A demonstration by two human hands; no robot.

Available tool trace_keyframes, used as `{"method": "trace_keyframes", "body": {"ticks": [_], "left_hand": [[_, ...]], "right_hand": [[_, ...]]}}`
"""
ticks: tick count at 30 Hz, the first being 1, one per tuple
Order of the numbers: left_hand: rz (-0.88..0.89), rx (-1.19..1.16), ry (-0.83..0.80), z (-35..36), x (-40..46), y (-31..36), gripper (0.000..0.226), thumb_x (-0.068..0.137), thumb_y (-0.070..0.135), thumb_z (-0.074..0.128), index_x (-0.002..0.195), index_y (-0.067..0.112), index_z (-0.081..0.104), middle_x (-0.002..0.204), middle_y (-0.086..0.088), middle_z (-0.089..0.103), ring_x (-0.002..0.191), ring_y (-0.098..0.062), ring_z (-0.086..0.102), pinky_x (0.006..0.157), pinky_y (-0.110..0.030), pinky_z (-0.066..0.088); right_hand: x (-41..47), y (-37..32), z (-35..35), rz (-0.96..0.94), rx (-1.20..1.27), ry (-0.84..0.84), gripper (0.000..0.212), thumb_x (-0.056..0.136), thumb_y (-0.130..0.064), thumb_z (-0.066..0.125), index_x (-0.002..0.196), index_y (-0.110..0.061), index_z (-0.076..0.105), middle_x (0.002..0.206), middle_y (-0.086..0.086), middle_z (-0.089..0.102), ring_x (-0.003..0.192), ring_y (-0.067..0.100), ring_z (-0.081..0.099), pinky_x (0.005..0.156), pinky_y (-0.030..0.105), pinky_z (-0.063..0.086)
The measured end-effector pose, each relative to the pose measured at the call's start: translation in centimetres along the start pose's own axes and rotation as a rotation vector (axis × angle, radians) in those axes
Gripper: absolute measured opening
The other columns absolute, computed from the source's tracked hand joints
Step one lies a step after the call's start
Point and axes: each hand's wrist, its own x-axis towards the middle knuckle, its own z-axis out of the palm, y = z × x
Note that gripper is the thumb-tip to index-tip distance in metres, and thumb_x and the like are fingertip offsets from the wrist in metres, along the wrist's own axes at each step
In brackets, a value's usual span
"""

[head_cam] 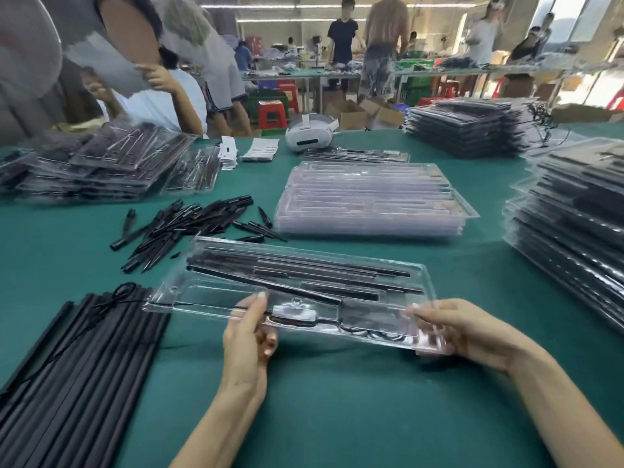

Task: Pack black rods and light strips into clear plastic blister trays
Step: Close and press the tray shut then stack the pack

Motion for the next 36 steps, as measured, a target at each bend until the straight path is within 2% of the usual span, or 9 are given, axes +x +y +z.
{"method": "trace_keyframes", "body": {"ticks": [5,11,14,20,26,31,33,35,36], "left_hand": [[0.033,-0.067,-0.028,0.1,-0.6,-0.3,0.016,0.093,0.012,0.053,0.088,0.026,0.048,0.062,0.009,0.06,0.06,-0.009,0.059,0.067,-0.033,0.047],[-0.078,-0.186,-0.023,0.1,-0.7,-0.2,0.032,0.087,-0.006,0.052,0.097,0.022,0.04,0.062,0.0,0.055,0.065,-0.019,0.055,0.058,-0.034,0.049],[-0.124,-0.216,-0.009,0.2,-0.7,-0.2,0.029,0.085,-0.009,0.05,0.091,0.019,0.044,0.063,-0.004,0.053,0.057,-0.017,0.059,0.046,-0.026,0.051],[-0.113,-0.287,0.021,0.5,-0.7,-0.2,0.039,0.083,-0.016,0.047,0.096,0.021,0.044,0.062,-0.008,0.058,0.057,-0.016,0.063,0.053,-0.026,0.056],[-0.121,-0.322,0.059,0.5,-0.4,0.0,0.037,0.082,-0.017,0.047,0.089,0.019,0.048,0.054,-0.004,0.058,0.055,-0.015,0.062,0.048,-0.024,0.053],[-0.183,-0.282,0.039,0.1,-0.4,0.2,0.028,0.084,-0.01,0.05,0.063,0.006,0.058,0.06,-0.006,0.06,0.051,-0.011,0.06,0.049,-0.02,0.053],[-0.173,-0.315,0.027,-0.2,-0.4,0.0,0.02,0.084,-0.011,0.05,0.084,0.003,0.064,0.066,-0.008,0.062,0.056,-0.013,0.064,0.054,-0.023,0.057],[-0.151,-0.335,0.032,-0.2,-0.5,-0.3,0.046,0.084,-0.012,0.051,0.128,0.002,0.05,0.072,-0.011,0.063,0.061,-0.016,0.066,0.063,-0.027,0.06],[-0.139,-0.339,0.045,-0.3,-0.5,-0.5,0.052,0.084,-0.012,0.051,0.134,0.0,0.043,0.072,-0.011,0.063,0.062,-0.016,0.066,0.064,-0.028,0.06]], "right_hand": [[-0.2,0.8,0.8,0.004,0.181,-0.122,0.033,0.075,-0.007,0.063,0.105,0.006,0.065,0.081,0.023,0.064,0.067,0.032,0.071,0.054,0.033,0.059],[-0.9,0.7,0.6,0.019,0.157,-0.232,0.042,0.077,0.001,0.064,0.117,-0.008,0.062,0.089,0.031,0.061,0.085,0.057,0.063,0.058,0.038,0.059],[-0.8,0.9,1.0,-0.023,-0.037,-0.155,0.035,0.083,0.006,0.054,0.116,-0.005,0.055,0.088,0.034,0.064,0.07,0.045,0.069,0.049,0.03,0.056],[-0.3,1.1,2.2,-0.094,-0.303,0.033,0.019,0.087,0.003,0.047,0.104,-0.004,0.051,0.07,0.024,0.068,0.054,0.03,0.066,0.044,0.025,0.049],[-0.9,0.7,2.1,-0.086,-0.22,-0.039,0.017,0.088,0.006,0.053,0.104,0.0,0.053,0.071,0.024,0.066,0.057,0.031,0.066,0.046,0.024,0.05],[-1.2,0.1,1.7,-0.026,0.081,0.068,0.043,0.063,-0.023,0.073,0.093,0.006,0.066,0.074,0.023,0.066,0.058,0.024,0.069,0.048,0.021,0.054],[-0.9,0.7,2.0,-0.041,0.022,0.158,0.039,0.069,-0.027,0.072,0.09,0.005,0.068,0.069,0.018,0.066,0.05,0.016,0.064,0.046,0.017,0.051],[-0.4,1.4,2.5,-0.097,-0.101,0.225,0.033,0.078,-0.027,0.069,0.083,0.005,0.066,0.062,0.008,0.064,0.049,0.012,0.059,0.047,0.016,0.047],[-0.3,1.6,2.7,-0.136,-0.128,0.246,0.032,0.079,-0.028,0.069,0.079,0.004,0.064,0.06,0.004,0.063,0.05,0.011,0.059,0.049,0.016,0.047]]}}
